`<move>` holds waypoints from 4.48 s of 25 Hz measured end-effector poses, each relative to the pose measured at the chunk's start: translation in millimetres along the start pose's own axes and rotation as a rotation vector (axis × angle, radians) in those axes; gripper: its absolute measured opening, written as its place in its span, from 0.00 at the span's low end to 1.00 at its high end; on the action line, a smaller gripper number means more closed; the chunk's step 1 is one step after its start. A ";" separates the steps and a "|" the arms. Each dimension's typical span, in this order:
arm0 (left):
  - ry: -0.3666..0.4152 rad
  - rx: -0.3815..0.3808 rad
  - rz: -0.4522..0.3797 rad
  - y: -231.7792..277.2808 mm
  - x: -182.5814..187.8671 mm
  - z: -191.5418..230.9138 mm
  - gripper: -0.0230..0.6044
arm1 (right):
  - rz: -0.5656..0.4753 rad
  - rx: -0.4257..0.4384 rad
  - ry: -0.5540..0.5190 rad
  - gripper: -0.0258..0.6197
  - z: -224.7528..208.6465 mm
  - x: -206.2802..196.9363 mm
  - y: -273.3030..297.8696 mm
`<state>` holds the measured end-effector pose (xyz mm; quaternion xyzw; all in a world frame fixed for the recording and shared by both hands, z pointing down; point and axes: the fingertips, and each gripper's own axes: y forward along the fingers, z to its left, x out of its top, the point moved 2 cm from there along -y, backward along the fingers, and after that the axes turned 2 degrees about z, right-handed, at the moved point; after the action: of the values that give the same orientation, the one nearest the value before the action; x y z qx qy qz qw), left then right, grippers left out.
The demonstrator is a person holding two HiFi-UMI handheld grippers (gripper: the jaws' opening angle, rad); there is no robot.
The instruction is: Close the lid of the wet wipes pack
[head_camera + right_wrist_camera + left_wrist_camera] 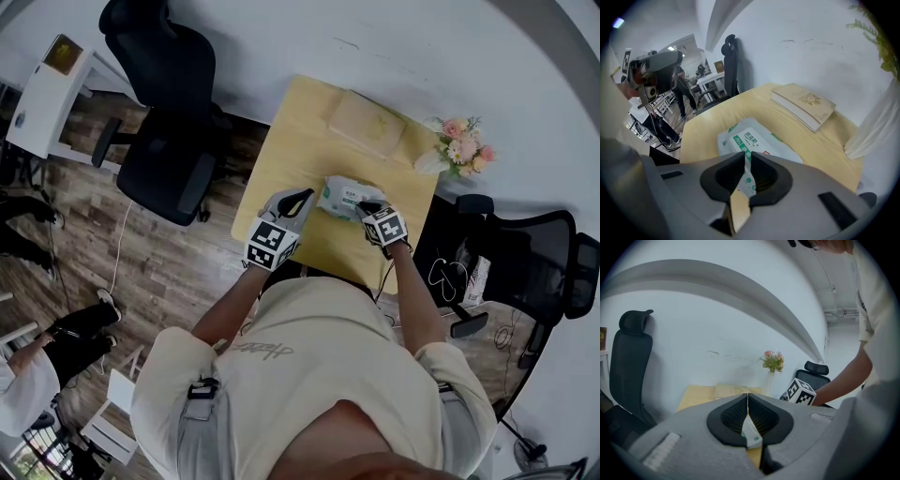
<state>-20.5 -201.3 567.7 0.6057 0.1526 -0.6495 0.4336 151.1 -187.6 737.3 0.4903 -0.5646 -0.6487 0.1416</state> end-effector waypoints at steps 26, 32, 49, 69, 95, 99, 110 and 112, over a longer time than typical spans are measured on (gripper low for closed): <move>-0.022 -0.032 0.048 10.7 -15.9 26.8 0.07 | -0.017 0.032 0.082 0.05 2.8 4.7 22.7; -0.017 -0.042 0.056 14.9 -16.3 24.9 0.07 | -0.045 0.018 0.132 0.05 2.4 4.9 22.6; 0.078 -0.099 0.015 32.3 24.4 -21.7 0.07 | -0.322 -0.185 0.194 0.04 -18.2 3.6 -78.7; 0.259 -0.182 -0.195 37.2 166.3 -72.1 0.07 | -0.774 -0.326 0.168 0.04 -39.3 62.8 -283.8; 0.311 -0.152 -0.383 29.1 264.5 -86.8 0.07 | -1.014 -0.422 0.042 0.04 -35.0 117.4 -396.3; 0.320 -0.144 -0.357 28.3 253.4 -83.4 0.07 | -1.004 -0.415 0.033 0.04 -31.8 122.1 -391.7; 0.297 -0.149 -0.315 26.6 230.0 -76.8 0.07 | -0.959 -0.405 0.045 0.04 -23.2 115.6 -376.2; 0.293 -0.152 -0.312 26.0 228.2 -75.9 0.07 | -0.956 -0.403 0.048 0.04 -22.1 114.4 -374.8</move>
<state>73.8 -247.8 349.8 0.6283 0.3540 -0.6005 0.3454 252.5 -164.3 358.9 0.6710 -0.1380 -0.7255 -0.0661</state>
